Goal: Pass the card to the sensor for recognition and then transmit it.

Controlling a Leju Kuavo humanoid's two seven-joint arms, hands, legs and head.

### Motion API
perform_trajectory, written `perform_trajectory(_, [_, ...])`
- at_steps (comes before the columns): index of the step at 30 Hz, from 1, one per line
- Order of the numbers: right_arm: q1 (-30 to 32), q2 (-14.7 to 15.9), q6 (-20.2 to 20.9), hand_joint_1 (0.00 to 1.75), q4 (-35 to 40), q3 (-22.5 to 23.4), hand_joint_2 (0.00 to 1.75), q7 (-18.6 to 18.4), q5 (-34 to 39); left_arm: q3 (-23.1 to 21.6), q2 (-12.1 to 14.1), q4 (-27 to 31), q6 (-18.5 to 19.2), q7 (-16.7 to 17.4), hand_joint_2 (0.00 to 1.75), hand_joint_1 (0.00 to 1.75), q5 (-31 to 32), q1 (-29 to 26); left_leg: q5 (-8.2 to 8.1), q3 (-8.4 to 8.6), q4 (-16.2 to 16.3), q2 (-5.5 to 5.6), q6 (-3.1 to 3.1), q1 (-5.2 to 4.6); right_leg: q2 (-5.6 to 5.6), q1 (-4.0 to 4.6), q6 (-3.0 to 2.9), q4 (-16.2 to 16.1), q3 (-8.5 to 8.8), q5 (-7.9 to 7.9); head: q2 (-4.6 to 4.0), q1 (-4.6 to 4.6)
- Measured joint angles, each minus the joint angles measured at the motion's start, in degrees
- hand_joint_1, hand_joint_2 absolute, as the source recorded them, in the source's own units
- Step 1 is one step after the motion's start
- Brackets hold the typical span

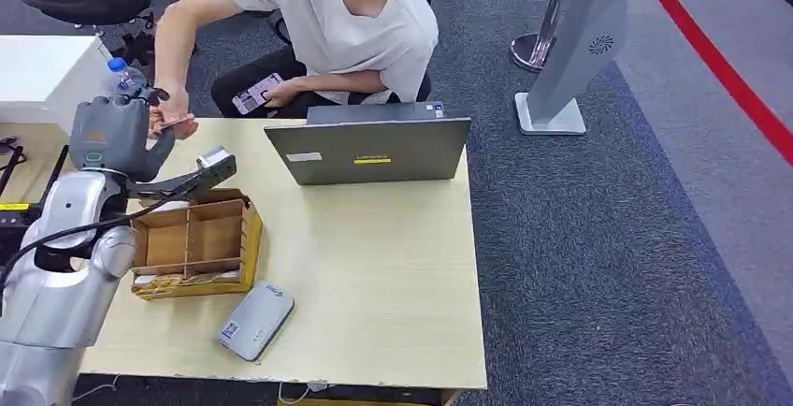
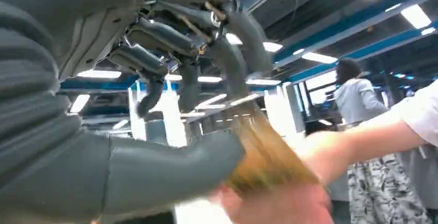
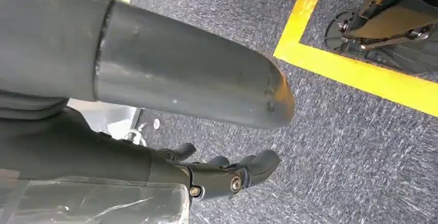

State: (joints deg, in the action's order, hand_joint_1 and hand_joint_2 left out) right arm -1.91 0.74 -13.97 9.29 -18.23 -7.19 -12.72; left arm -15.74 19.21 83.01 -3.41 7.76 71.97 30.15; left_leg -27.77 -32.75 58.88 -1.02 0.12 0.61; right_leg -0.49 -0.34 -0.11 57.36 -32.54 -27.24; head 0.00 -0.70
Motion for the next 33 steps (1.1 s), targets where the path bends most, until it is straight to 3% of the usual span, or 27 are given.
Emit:
perform_trajectory(6, [0.1,0.0,-0.3,0.00,0.0,0.0,0.00,0.3,0.4,0.0,-0.7,2.6,-0.6,-1.2,1.75,0.00,-0.1,-2.4,-0.01,0.00,0.0,-0.01,0.01,0.01,0.00,0.00,0.00,0.0,-0.01,0.00,0.00,-0.02])
perform_trajectory(10, [0.1,0.0,-0.8,0.00,0.0,0.0,0.00,0.7,1.5,-0.1,-0.3,7.6,1.3,-2.1,1.75,0.00,-0.7,-6.8,-0.01,0.01,0.0,-0.03,0.01,0.01,0.03,0.00,0.00,0.0,-0.01,-0.01,0.00,-0.02])
perform_trajectory(15, [0.5,0.0,-1.3,0.00,-0.1,0.5,0.00,1.0,3.3,-1.7,3.4,14.6,2.9,-3.5,1.75,0.00,-2.4,-15.7,-0.05,-0.02,0.0,-0.07,-0.02,0.02,0.10,0.01,0.00,0.0,-0.07,-0.04,0.00,-0.02])
perform_trajectory(24, [1.0,0.1,-1.5,0.00,-0.4,1.9,0.00,1.4,5.4,-2.3,13.6,22.4,1.6,-6.8,1.75,0.00,-7.1,-33.0,-0.08,-0.04,-0.1,-0.05,-0.02,0.02,0.06,0.02,-0.01,0.0,-0.08,-0.12,0.00,-0.02])
perform_trajectory(29, [1.0,0.2,-1.4,0.00,-0.5,2.1,0.00,1.6,5.5,-1.2,16.1,23.9,1.1,-7.0,1.75,0.00,-8.1,-39.0,-0.08,-0.04,-0.1,-0.04,-0.02,0.02,0.04,0.01,0.00,0.0,-0.06,-0.12,0.00,-0.02])
perform_trajectory(33, [1.0,0.3,-1.5,0.00,-0.7,2.2,0.00,1.7,6.1,-0.3,16.3,24.0,1.0,-7.1,1.75,0.00,-8.6,-41.1,-0.07,-0.03,-0.1,-0.02,-0.02,0.02,0.01,0.01,0.00,0.0,-0.04,-0.11,0.00,-0.02])
